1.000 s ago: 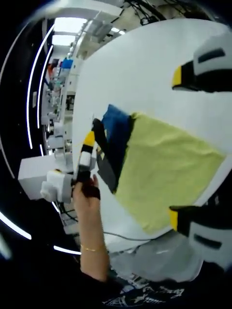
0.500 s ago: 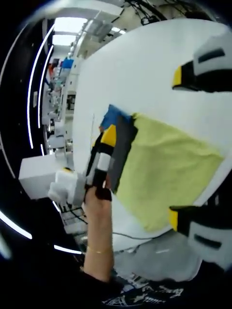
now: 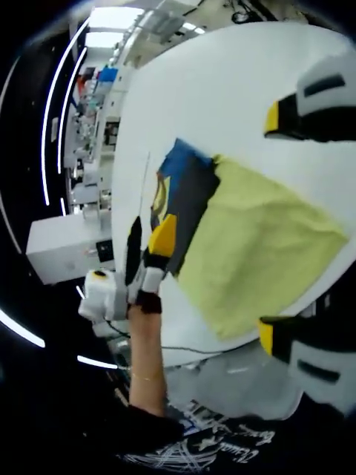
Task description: Fold the garment on the visible template until the final outline fits inside the template.
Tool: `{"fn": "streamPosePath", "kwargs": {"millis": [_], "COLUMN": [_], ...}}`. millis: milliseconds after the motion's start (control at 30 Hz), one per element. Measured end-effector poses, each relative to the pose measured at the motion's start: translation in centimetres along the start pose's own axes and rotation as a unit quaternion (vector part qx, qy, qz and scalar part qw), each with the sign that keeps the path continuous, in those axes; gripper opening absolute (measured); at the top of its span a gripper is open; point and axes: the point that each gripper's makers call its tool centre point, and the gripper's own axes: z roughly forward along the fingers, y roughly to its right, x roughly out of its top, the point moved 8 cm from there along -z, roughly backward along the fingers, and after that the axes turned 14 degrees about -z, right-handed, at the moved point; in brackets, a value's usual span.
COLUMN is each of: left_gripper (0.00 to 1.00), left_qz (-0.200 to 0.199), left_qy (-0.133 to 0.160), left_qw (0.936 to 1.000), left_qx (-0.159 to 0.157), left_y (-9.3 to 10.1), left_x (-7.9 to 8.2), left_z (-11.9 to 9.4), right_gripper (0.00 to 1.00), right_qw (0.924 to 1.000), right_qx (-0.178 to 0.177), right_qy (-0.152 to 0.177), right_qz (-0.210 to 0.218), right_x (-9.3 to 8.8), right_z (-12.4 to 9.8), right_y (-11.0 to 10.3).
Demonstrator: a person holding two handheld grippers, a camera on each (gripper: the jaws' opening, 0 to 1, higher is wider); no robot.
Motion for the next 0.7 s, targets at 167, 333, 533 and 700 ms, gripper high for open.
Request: {"fn": "streamPosePath", "kwargs": {"millis": [167, 333, 533, 700], "left_gripper": [0.99, 0.99, 0.99, 0.99], "left_qz": [-0.015, -0.012, -0.009, -0.01], "left_qy": [0.01, 0.005, -0.006, -0.02], "left_qw": [0.9998, 0.9999, 0.9999, 0.9995], "left_qx": [0.007, 0.009, 0.012, 0.021], "left_y": [-0.9, -2.0, -2.6, -3.3], "left_x": [-0.1, -0.6, -1.5, -2.2], "left_z": [-2.2, -4.3, -6.8, -8.8], "right_gripper": [1.0, 1.0, 1.0, 0.99], "right_qw": [0.9996, 0.9988, 0.9967, 0.9949], "right_qx": [0.021, 0.035, 0.057, 0.07], "right_qy": [-0.004, -0.013, -0.025, -0.036], "right_qz": [-0.016, -0.033, -0.052, -0.063], "right_x": [0.2, 0.4, 0.4, 0.2], "right_z": [0.4, 0.7, 1.1, 1.4], "right_y": [0.0, -0.2, -0.7, -0.9]}}
